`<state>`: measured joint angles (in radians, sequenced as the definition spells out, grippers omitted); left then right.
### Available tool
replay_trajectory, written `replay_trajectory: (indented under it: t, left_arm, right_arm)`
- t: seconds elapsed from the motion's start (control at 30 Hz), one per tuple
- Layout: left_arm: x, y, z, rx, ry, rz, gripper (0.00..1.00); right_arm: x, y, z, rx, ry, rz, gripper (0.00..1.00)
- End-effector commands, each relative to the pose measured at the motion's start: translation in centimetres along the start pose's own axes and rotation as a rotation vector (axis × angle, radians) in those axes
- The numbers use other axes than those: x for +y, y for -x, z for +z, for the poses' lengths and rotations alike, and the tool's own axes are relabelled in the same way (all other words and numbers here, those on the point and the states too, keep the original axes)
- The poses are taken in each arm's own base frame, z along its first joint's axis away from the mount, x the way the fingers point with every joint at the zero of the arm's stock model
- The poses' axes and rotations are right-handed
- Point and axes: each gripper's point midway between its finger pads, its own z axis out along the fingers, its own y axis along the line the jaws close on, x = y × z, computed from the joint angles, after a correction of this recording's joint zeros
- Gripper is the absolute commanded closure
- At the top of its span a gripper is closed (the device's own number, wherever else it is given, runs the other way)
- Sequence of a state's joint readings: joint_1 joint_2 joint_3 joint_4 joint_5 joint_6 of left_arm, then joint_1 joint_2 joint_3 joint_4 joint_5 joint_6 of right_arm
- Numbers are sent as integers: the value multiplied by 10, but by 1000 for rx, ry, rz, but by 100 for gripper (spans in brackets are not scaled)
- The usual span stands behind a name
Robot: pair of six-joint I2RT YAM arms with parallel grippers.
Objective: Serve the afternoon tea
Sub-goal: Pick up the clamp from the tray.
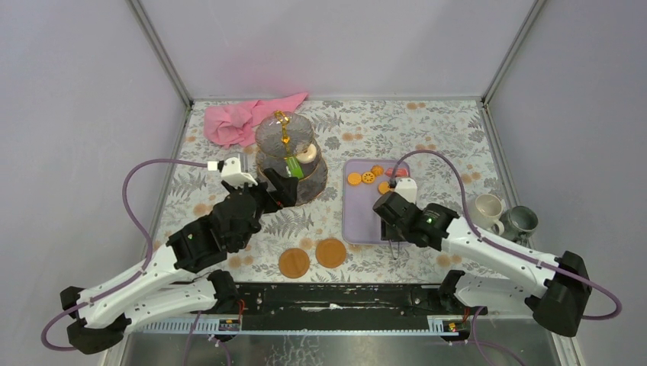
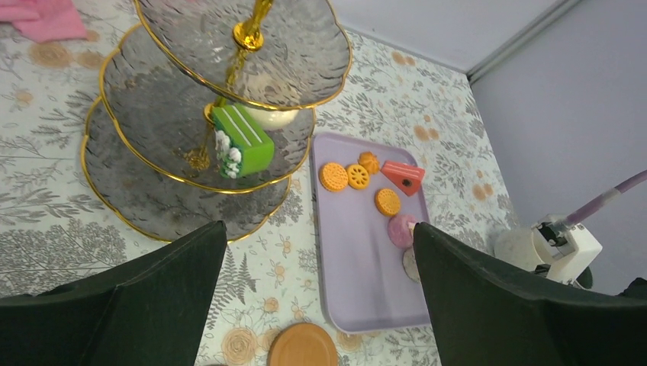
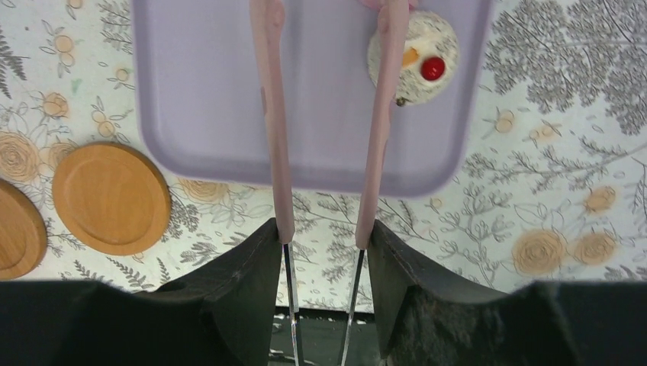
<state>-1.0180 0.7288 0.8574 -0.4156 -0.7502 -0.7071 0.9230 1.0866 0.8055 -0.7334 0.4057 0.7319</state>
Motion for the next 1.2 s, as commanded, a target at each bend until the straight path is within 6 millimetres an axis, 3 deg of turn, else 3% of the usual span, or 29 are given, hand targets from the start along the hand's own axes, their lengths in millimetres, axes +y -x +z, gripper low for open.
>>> replay_trajectory:
  t: [0.0,0.4,0.67,1.17]
  left_arm:
    - [-9,-6,-2,28,-57,-46,1]
    - [-26,-11,-4,60,-144,-91,3]
    - [-36,-12,-3,69,-174,-98,5]
    - [-38,-9,-4,62,-186,-110,6]
  right_arm:
    - [-17,1,-18,-7,-62,58,51]
    - [-39,-30,-29,79,-96,124,50]
    - [-37,-50,-14,138,-98,125,49]
    - [-31,-62,8,171,-114,109,45]
